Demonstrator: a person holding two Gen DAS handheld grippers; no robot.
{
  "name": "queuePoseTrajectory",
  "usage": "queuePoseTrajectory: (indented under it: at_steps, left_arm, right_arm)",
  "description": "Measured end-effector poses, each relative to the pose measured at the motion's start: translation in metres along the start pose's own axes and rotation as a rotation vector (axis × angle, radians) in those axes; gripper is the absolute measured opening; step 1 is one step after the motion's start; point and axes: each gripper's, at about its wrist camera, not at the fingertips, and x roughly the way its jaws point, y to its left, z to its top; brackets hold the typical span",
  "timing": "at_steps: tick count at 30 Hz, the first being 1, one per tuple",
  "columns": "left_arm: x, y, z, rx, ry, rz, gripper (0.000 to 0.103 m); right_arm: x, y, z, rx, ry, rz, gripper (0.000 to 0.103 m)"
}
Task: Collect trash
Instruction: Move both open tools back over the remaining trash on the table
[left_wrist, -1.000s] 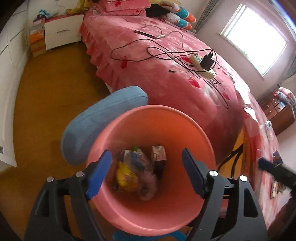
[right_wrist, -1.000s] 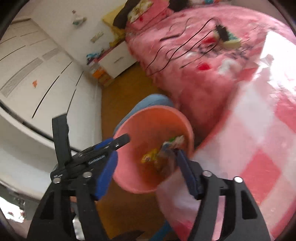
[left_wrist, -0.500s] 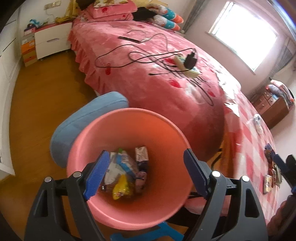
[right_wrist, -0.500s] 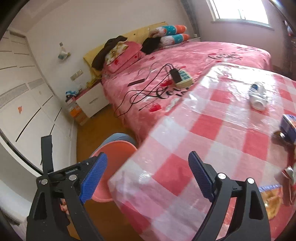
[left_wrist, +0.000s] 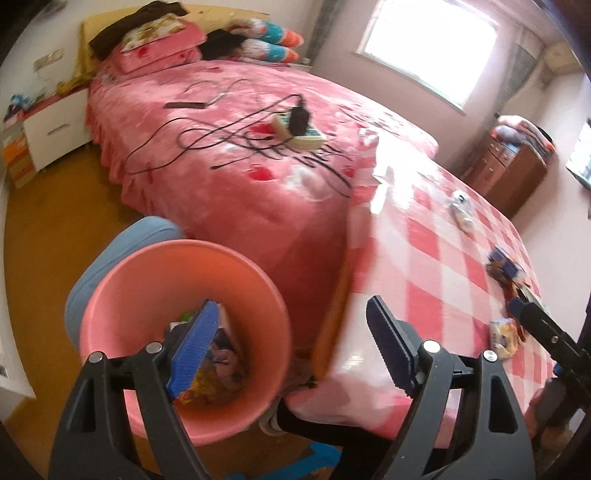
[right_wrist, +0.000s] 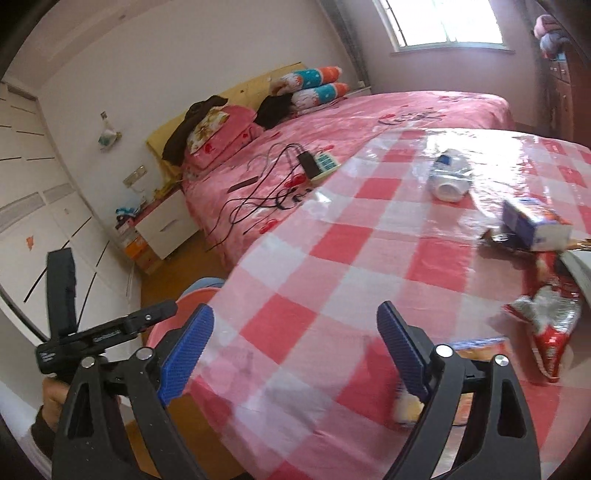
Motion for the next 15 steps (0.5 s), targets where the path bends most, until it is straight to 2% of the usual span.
queuePoseTrajectory:
  at_steps: [6, 15]
  left_arm:
    - [-0.001, -0.035, -0.002, 0.059, 0.010, -0.014, 0.083]
    - [0.006, -0.089, -0.004, 0.145, 0.029, -0.029, 0.083]
  right_arm:
    - [-0.016, -0.021, 0.000, 0.027, -0.032, -0.004, 0.092]
    - [-0.038, -0.046, 0.001, 0.028, -0.084, -0.067, 0.092]
